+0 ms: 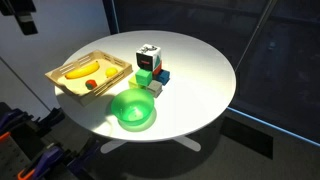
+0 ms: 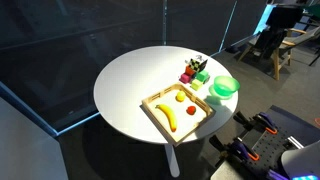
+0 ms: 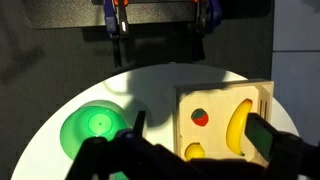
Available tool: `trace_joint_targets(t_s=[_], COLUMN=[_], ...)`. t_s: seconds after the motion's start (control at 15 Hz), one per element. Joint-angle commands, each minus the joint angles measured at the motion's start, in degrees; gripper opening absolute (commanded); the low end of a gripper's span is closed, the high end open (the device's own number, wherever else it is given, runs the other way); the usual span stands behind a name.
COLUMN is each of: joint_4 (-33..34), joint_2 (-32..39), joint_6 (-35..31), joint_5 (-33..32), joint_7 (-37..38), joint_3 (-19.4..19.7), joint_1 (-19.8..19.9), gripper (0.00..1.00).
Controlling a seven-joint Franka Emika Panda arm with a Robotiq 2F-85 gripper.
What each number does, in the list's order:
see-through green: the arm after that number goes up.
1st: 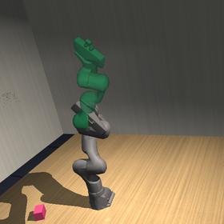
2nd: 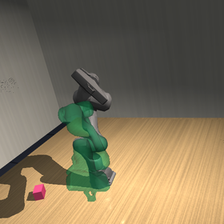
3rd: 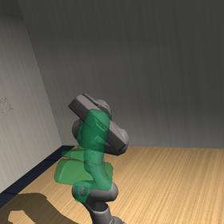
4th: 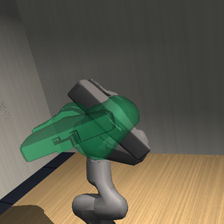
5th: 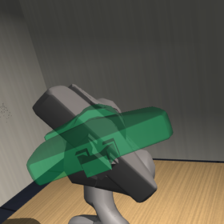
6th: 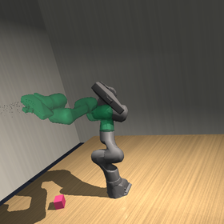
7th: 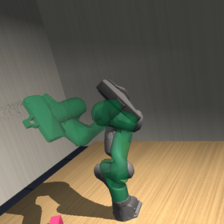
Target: Put the white and black dice in the green bowl
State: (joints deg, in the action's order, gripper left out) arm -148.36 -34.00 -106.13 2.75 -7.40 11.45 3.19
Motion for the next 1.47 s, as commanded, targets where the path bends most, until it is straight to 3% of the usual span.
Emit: trace_joint_targets(t_s=[0.0, 0.87, 1.4], joint_4=[0.1, 0.1, 1.1], joint_2=[0.1, 0.1, 1.8], joint_6=[0.1, 0.1, -5.5], joint_5=[0.5, 0.5, -0.5], joint_7=[-0.5, -0.5, 2.2], joint_3=[-1.0, -1.0, -4.3], joint_1=[1.1, 1.1, 0.7], gripper=[1.0, 1.0, 1.0])
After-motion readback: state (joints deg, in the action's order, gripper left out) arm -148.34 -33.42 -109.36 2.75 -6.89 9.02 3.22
